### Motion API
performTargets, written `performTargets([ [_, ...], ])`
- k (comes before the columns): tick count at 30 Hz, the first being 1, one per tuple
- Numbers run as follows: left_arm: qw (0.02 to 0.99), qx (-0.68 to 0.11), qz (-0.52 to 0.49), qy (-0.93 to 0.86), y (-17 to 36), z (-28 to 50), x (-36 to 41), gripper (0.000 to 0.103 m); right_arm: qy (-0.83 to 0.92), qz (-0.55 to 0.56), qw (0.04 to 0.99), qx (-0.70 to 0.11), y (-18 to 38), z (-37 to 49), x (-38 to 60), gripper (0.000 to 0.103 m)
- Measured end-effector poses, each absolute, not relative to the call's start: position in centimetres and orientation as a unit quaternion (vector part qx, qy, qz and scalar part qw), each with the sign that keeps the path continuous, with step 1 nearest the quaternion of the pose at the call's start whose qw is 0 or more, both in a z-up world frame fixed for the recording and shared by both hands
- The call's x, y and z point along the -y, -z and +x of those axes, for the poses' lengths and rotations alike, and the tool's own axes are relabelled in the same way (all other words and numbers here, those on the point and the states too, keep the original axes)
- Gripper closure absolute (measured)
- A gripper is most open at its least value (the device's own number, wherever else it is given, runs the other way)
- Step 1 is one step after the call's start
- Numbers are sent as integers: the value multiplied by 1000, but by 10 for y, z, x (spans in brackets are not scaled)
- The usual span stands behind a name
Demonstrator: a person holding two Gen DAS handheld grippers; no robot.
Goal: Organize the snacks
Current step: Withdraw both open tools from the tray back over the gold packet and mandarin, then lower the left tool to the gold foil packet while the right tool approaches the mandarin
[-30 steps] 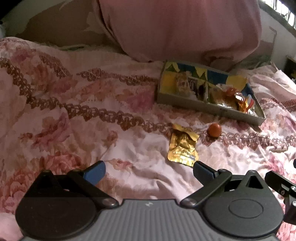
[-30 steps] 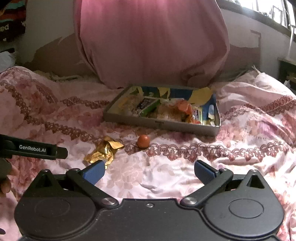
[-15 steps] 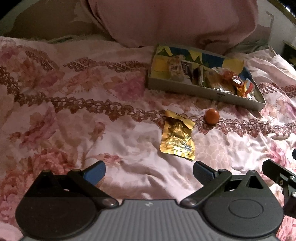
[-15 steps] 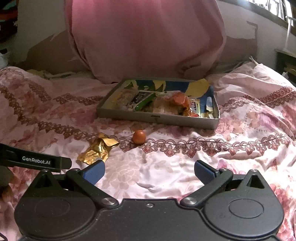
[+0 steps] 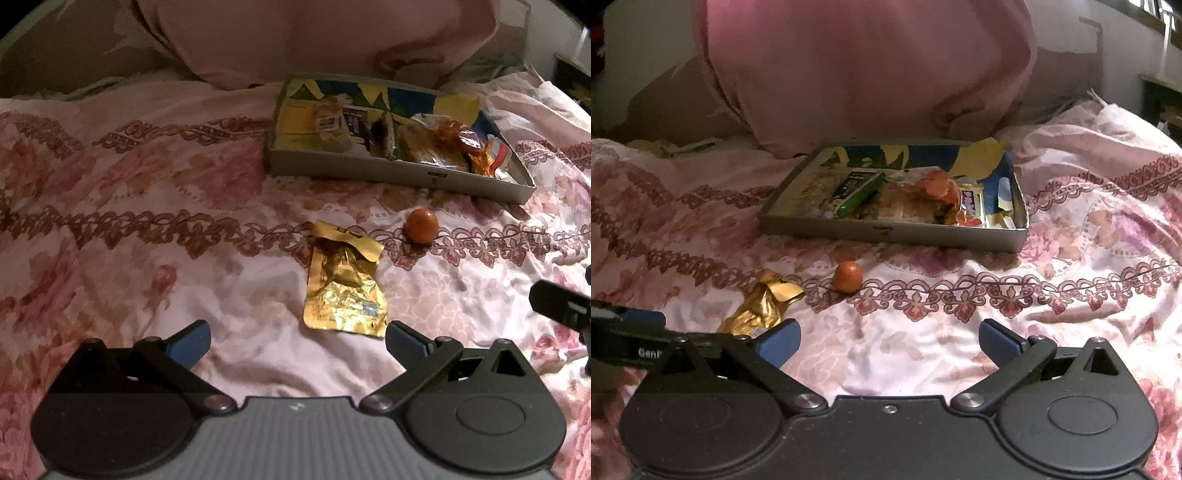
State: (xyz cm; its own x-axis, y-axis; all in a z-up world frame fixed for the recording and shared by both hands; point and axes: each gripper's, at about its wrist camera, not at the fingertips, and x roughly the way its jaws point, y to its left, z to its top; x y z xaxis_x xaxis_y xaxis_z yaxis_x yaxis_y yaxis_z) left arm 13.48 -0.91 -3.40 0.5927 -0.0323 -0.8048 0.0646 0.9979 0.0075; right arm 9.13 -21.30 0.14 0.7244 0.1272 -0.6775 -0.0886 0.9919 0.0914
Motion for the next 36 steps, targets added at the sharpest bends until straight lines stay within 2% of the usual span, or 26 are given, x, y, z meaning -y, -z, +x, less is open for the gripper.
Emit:
performTargets([
  [14, 889, -453, 44, 40, 46, 183, 16, 0, -68, 4, 924, -376, 20, 137, 211, 1],
  [20, 883, -467, 30, 51, 50, 189, 17, 0, -71, -7, 923, -379, 31, 158, 206, 1],
  [29, 879, -469, 60, 66, 61, 188, 24, 0, -100, -16, 921, -376, 43, 180, 194, 1],
  [36, 878, -468, 45, 91, 61, 187, 25, 1, -130, -28, 914, -383, 53, 194, 183, 7],
])
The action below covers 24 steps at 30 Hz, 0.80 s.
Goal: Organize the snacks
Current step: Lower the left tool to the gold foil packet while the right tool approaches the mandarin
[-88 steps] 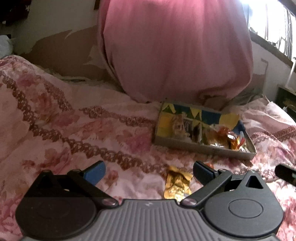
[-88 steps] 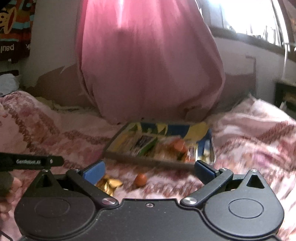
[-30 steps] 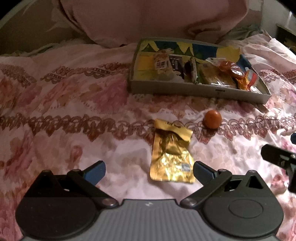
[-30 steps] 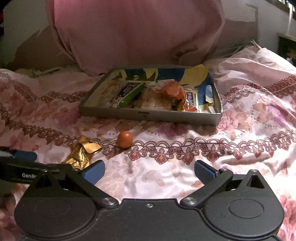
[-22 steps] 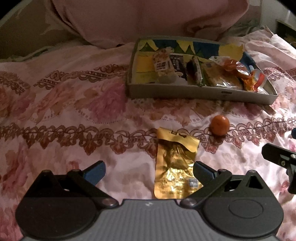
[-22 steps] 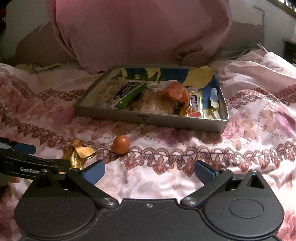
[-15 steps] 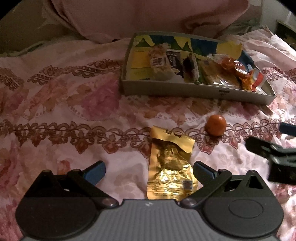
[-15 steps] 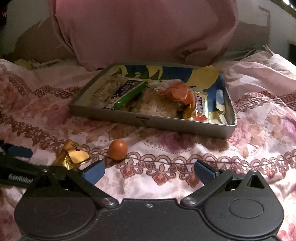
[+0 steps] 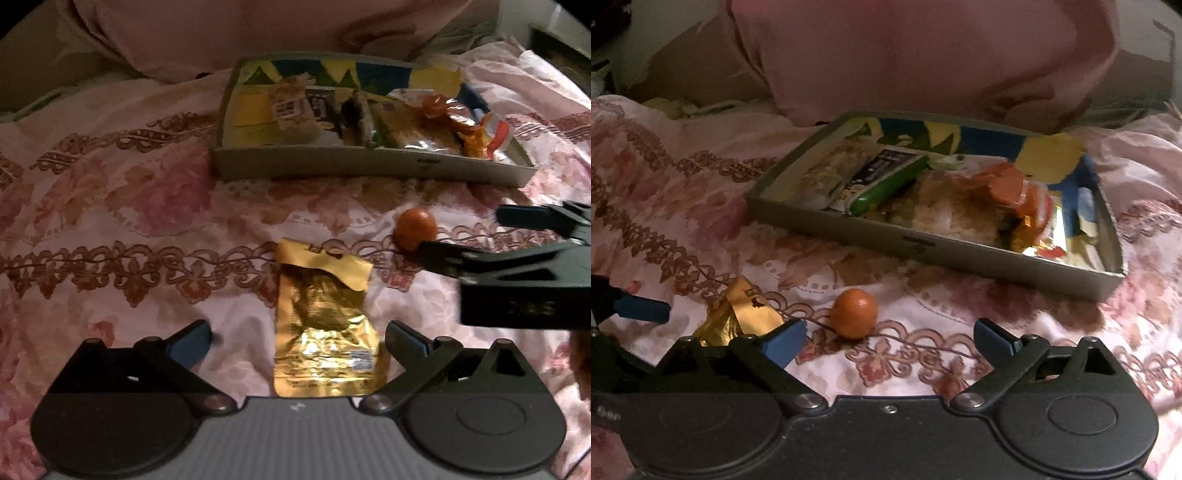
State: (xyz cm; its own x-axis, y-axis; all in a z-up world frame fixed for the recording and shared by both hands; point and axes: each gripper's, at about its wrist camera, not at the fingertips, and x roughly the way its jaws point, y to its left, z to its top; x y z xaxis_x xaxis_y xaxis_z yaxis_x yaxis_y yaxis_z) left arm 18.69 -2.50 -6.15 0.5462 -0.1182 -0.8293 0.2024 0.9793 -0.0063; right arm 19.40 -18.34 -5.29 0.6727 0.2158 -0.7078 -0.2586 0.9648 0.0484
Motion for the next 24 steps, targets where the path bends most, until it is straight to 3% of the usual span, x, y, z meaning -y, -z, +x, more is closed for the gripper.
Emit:
performTargets([
  [6, 876, -472, 34, 95, 64, 187, 22, 9, -152, -32, 907, -392, 61, 207, 175, 18],
  [8, 877, -470, 25, 92, 63, 187, 19, 15, -158, -34, 905, -394, 64, 210, 172, 26],
  [13, 879, -469, 29, 85, 60, 187, 19, 35, -169, -43, 904, -389, 68, 212, 168, 36],
  [18, 880, -465, 38, 86, 59, 186, 22, 38, -172, -49, 904, -389, 68, 213, 166, 52],
  [20, 881, -463, 36, 86, 59, 186, 22, 41, -174, -56, 903, -388, 68, 212, 164, 65],
  [24, 884, -460, 21, 84, 57, 187, 18, 47, -176, -65, 904, -385, 68, 209, 162, 68],
])
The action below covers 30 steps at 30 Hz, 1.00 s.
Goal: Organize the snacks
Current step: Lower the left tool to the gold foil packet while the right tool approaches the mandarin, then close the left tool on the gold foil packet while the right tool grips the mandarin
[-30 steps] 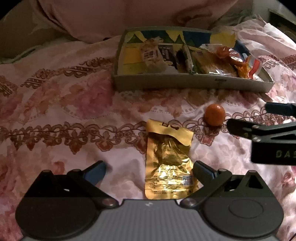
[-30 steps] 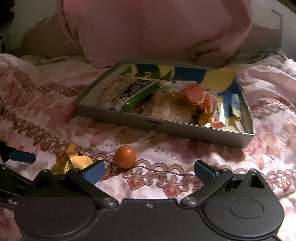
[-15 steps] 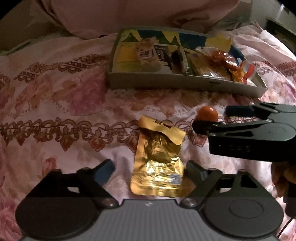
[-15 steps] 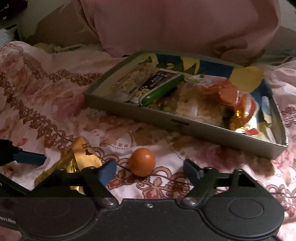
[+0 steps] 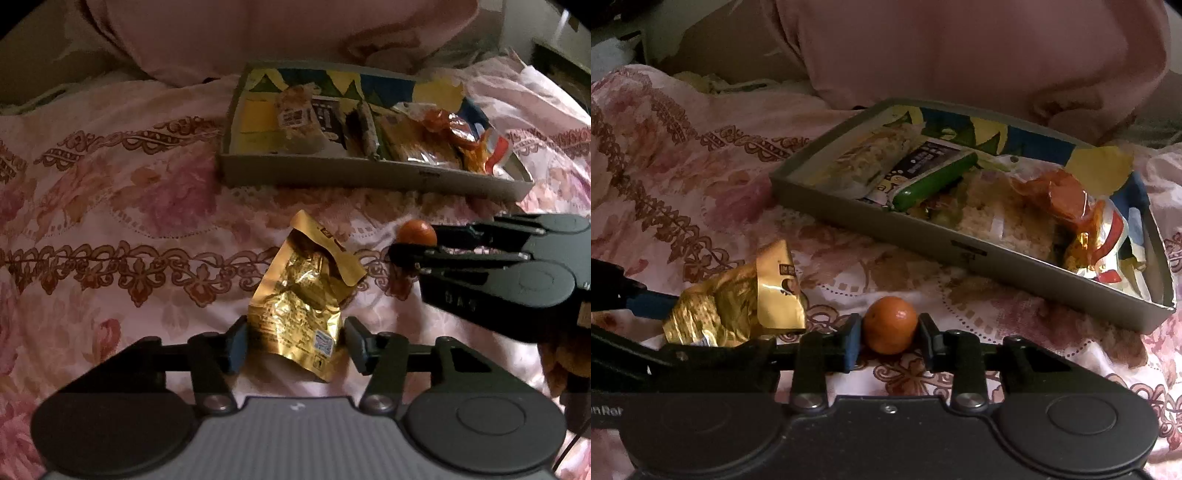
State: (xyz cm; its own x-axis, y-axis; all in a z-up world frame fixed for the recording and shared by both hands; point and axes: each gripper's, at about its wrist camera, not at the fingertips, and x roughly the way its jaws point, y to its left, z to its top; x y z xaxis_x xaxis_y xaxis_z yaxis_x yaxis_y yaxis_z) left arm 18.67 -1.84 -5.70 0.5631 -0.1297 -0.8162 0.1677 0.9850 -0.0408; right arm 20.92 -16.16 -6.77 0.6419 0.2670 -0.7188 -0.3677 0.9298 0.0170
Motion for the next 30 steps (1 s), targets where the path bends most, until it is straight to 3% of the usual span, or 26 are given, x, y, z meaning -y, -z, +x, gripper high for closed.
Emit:
performTargets([
  [15, 898, -432, -4, 87, 50, 183, 16, 70, -176, -72, 905, -381, 68, 207, 161, 69],
  [17, 899, -428, -6, 90, 49, 182, 17, 76, -176, -72, 905, -380, 68, 207, 161, 69],
  [19, 902, -421, -7, 95, 47, 181, 18, 97, -176, -73, 906, -378, 67, 205, 161, 69],
  [30, 914, -393, -25, 98, 43, 179, 14, 98, -179, -79, 908, -370, 63, 200, 158, 69],
])
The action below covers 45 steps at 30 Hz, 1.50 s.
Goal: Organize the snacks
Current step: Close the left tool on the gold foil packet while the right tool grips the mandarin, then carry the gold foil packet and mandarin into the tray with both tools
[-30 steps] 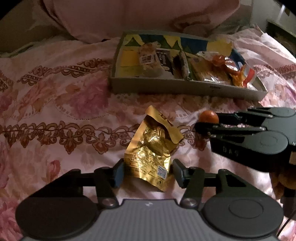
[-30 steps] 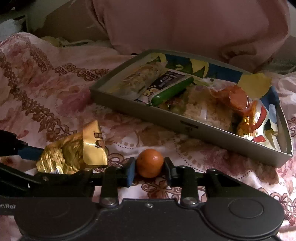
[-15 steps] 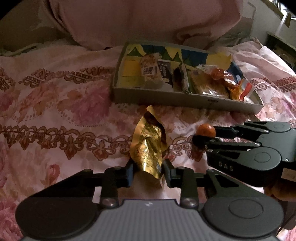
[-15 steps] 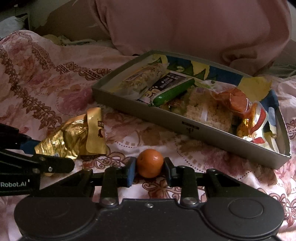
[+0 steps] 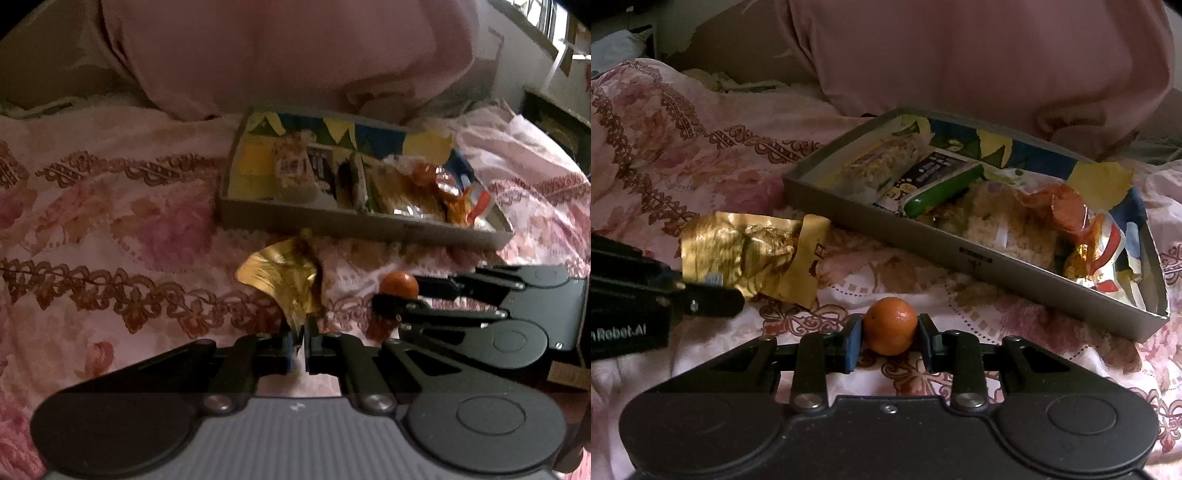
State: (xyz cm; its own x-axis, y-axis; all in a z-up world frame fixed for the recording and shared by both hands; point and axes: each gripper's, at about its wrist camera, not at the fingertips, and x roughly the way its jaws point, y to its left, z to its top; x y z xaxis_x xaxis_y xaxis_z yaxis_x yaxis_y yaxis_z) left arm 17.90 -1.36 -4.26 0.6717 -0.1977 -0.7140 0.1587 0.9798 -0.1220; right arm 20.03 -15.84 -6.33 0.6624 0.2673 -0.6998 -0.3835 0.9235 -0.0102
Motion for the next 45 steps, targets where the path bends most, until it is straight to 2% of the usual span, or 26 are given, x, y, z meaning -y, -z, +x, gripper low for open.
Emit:
performTargets([
  [8, 917, -387, -30, 96, 43, 180, 13, 99, -178, -77, 907, -374, 65, 200, 160, 69],
  [11, 917, -385, -33, 95, 44, 182, 12, 94, -179, -75, 907, -374, 64, 200, 160, 69],
  [13, 919, -382, -34, 91, 45, 184, 12, 87, -179, -73, 907, -375, 65, 201, 161, 69],
  [20, 924, -371, -42, 79, 47, 189, 8, 77, -183, -64, 908, -371, 64, 200, 163, 69],
  [30, 921, -366, -123, 56, 50, 201, -14, 64, -188, -68, 910, -363, 62, 197, 159, 69],
  [35, 910, -377, -163, 61, 61, 221, -20, 63, -187, -62, 910, -364, 62, 198, 161, 69],
  [39, 910, -383, -148, 48, 70, 232, -17, 64, -186, -59, 911, -364, 63, 199, 162, 69],
  [42, 916, -378, -127, 45, 71, 234, -12, 68, -182, -57, 912, -363, 63, 199, 163, 69],
  [45, 928, -359, -91, 47, 65, 228, -3, 76, -178, -58, 916, -355, 61, 199, 163, 69],
])
